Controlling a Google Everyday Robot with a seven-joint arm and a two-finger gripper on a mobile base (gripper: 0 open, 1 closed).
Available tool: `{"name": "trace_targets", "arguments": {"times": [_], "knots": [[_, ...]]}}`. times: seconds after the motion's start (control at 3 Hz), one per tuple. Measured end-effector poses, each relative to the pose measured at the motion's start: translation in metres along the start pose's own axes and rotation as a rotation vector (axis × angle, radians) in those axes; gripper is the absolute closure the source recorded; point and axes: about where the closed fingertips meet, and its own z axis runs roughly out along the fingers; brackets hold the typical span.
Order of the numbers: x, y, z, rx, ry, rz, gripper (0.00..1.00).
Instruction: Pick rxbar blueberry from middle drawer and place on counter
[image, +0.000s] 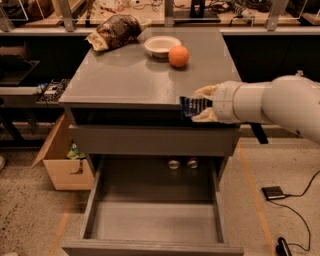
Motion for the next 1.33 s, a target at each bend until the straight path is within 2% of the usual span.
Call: {"name": "trace_targets", "arguments": {"times": [0.33,0.67,1.33], "knots": [[-0.009,-0.029,0.018,-0.056,0.015,-0.078,1.00],[-0.017,-0.056,0.048,-0.156,0.029,-0.168,1.00],[-0.026,-0.065,0.093,-0.333,0.055,-0.286,1.00]]}}
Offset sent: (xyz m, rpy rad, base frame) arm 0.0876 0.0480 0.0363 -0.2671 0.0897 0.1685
